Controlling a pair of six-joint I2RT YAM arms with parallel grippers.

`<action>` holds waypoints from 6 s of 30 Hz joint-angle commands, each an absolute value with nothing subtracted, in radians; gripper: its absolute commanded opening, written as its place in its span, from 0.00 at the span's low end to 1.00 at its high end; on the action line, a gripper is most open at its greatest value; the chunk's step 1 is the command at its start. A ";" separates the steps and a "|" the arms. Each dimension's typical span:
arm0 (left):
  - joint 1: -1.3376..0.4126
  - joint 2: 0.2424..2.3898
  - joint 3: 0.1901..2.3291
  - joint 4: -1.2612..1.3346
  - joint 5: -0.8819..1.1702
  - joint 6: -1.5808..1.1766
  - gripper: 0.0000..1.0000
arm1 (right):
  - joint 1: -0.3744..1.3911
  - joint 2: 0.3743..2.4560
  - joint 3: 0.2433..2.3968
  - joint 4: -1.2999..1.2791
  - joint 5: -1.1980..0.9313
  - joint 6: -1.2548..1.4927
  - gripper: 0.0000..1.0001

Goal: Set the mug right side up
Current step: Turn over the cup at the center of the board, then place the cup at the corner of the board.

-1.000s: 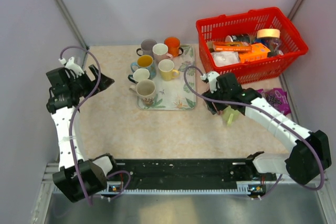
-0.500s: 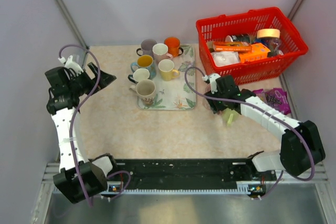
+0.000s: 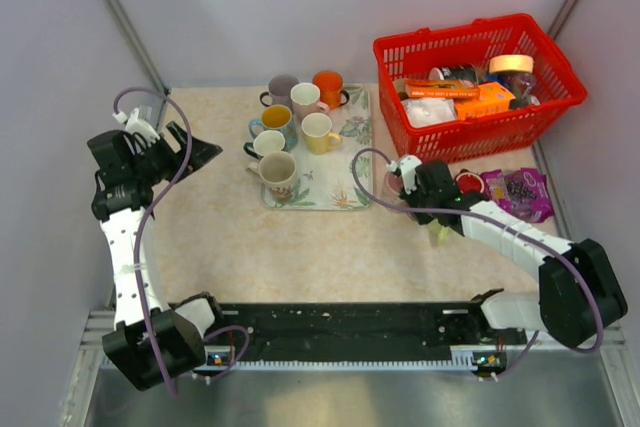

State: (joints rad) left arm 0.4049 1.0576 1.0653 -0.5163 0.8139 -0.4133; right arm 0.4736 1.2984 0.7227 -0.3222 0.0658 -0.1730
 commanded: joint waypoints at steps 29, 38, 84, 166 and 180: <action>0.387 1.103 1.180 -0.555 0.779 -0.265 0.79 | 0.690 1.439 0.816 -0.290 -0.413 -0.695 0.00; 0.387 1.098 1.215 -0.597 0.767 -0.212 0.82 | 0.713 1.467 0.871 -0.330 -0.410 -0.686 0.39; 0.387 1.089 1.238 -0.657 0.838 -0.155 0.88 | 0.722 1.741 1.009 -0.196 -0.575 -0.635 0.36; -0.664 1.132 0.969 -0.779 0.264 0.445 0.00 | 0.368 1.359 1.146 -0.351 -0.594 -0.107 0.99; -0.664 1.220 0.884 -0.629 0.245 0.474 0.32 | 0.368 1.245 0.991 -0.245 -0.643 -0.181 0.99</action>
State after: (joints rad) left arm -0.6628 1.2263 0.8978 -0.7242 0.2195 0.4679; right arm 0.3645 1.2442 1.0000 -0.2829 -0.6445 -0.1654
